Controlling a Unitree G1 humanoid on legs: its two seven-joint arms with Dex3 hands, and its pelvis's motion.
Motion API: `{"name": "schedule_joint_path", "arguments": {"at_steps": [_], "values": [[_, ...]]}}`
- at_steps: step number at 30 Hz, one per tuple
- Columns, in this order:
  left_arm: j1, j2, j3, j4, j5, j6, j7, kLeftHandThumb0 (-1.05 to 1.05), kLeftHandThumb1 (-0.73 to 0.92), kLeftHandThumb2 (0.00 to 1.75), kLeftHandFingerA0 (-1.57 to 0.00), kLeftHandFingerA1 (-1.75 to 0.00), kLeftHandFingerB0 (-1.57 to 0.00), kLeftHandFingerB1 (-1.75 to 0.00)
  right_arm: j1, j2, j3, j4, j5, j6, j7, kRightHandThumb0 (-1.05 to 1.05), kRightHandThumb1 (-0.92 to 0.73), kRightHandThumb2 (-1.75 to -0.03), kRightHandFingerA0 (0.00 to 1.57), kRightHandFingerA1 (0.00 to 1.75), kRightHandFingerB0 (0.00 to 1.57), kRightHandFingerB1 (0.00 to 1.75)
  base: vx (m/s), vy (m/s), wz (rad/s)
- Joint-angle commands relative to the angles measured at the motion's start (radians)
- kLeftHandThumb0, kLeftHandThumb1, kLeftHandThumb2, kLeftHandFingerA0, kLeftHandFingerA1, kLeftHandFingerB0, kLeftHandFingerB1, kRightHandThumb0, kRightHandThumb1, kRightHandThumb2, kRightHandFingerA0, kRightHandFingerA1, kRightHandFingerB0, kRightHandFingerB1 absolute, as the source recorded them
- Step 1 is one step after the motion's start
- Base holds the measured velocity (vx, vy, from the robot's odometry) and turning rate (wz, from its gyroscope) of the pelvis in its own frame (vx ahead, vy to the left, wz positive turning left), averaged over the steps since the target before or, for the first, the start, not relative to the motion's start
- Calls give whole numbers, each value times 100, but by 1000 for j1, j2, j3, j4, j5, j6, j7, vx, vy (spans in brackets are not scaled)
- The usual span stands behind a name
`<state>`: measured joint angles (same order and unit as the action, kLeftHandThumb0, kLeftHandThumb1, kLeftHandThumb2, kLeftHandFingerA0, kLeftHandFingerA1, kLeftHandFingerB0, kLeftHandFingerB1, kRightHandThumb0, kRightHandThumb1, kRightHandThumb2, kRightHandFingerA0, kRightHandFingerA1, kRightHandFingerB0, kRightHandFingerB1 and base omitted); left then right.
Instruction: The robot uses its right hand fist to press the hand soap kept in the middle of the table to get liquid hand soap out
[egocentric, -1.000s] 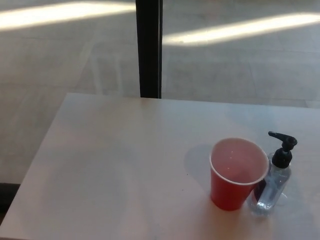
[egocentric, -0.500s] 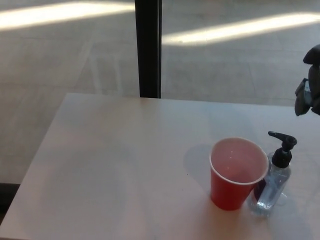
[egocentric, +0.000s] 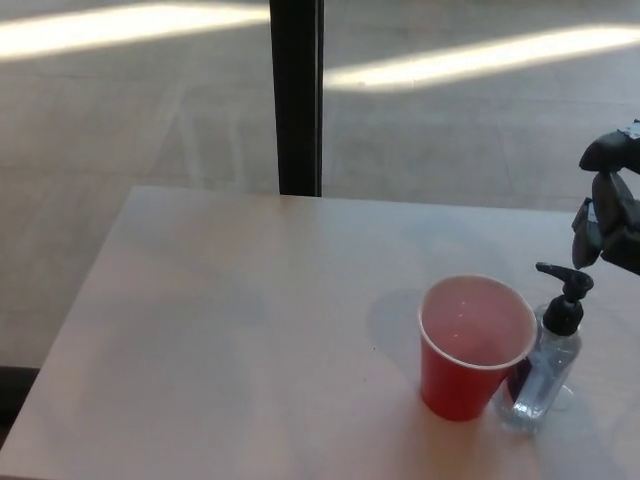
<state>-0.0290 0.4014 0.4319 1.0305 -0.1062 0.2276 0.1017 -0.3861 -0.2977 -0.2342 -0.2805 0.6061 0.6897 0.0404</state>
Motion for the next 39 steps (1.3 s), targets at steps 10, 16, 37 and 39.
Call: {"name": "schedule_joint_path", "arguments": {"at_steps": [10,16,37,39], "values": [[3,21,3,-11,-27,14,0,-34,76,138,-42,-104,-17,-81,74,11,51,51,-74,-33,46,-18,-55,-130,97,175,66,172,0,0,0],[-10,26,1,3,-25,18,10,-37,76,137,-47,-112,-20,-88,92,1,54,92,-100,-60,60,-18,-52,-135,99,175,68,174,0,0,0],[-17,41,-44,-17,-16,15,-1,-45,87,133,-47,-94,-26,-79,211,-3,162,149,-147,-138,126,-19,-62,-116,95,175,72,156,0,0,0],[-17,41,-44,-25,-17,21,3,-45,86,134,-45,-92,-26,-78,212,-6,167,153,-147,-143,127,-19,-62,-117,96,175,73,155,0,0,0]]}}
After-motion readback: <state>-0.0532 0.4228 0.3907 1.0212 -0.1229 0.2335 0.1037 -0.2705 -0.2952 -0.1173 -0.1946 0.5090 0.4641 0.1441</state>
